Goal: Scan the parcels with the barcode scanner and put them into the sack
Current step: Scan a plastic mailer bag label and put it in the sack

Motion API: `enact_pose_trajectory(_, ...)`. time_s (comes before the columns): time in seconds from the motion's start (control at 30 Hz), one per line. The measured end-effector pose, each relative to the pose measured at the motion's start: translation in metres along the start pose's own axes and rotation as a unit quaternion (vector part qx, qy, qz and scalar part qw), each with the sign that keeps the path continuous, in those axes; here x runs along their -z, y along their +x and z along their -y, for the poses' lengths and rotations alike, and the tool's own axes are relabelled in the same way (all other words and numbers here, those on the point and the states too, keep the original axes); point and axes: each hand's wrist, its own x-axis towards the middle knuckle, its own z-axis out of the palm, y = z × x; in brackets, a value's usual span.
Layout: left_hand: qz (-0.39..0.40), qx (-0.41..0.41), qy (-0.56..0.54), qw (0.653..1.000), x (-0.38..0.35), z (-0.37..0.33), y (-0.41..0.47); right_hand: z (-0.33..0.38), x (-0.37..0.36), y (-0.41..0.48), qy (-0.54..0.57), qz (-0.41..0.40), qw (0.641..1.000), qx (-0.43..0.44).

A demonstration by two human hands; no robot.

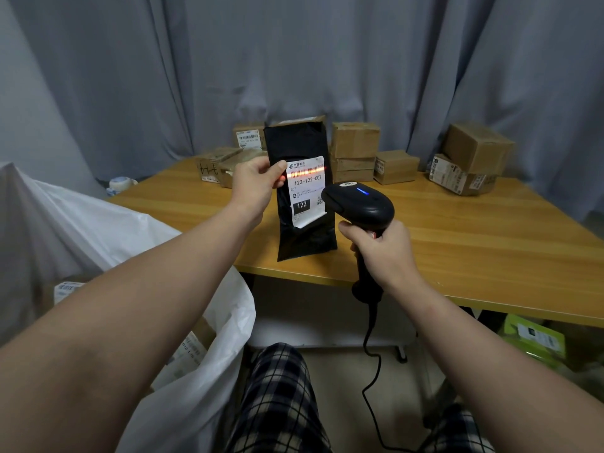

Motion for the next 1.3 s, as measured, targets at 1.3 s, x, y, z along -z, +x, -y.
enact_pose_trajectory(1.3,0.014,0.145,0.475,0.868,0.232,0.059,-0.111,0.025,-0.213,-0.031,-0.031,0.268,0.96,-0.079)
